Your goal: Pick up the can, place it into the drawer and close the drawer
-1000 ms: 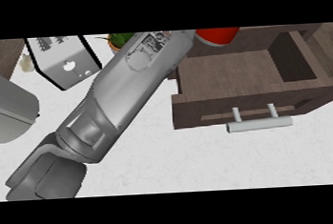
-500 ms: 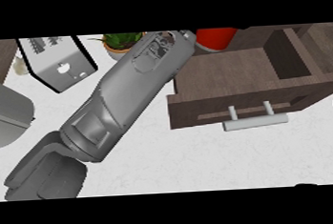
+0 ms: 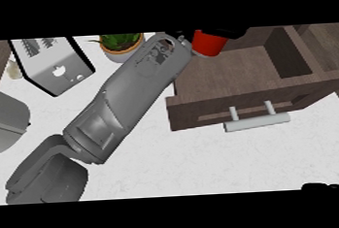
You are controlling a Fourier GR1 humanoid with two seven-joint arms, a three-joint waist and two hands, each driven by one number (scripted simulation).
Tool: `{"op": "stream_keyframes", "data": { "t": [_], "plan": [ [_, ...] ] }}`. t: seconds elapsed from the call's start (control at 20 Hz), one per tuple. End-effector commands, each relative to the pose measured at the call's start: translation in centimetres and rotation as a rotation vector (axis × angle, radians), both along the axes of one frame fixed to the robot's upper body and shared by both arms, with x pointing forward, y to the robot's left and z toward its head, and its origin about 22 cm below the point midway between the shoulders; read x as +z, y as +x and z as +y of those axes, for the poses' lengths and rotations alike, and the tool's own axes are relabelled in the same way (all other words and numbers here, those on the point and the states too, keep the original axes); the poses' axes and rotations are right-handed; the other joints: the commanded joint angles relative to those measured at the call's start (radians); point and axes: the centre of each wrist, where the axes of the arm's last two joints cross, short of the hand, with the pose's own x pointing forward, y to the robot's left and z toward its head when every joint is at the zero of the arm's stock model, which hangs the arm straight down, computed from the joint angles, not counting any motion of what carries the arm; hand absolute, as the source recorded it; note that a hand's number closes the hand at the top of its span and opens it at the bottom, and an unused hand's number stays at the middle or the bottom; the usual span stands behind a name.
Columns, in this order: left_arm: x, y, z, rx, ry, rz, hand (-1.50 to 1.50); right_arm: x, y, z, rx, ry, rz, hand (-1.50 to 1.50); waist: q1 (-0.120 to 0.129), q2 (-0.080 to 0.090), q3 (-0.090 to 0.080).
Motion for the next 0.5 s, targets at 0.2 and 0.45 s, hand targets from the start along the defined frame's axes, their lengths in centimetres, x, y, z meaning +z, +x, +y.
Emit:
{"op": "stream_keyframes", "data": {
  "t": [0.2,0.45],
  "plan": [
    [-0.9,0.0,0.2,0.038,0.028,-0.007,-1.50,0.1,0.8,0.3,0.003,-0.002,-0.010,-1.50,-0.011,0.003,0.001],
    [-2.7,0.0,0.8,0.085,0.021,-0.004,-1.50,-0.1,1.0,0.2,0.012,0.001,-0.002,-1.50,-0.013,0.004,0.000]
  ]
}}
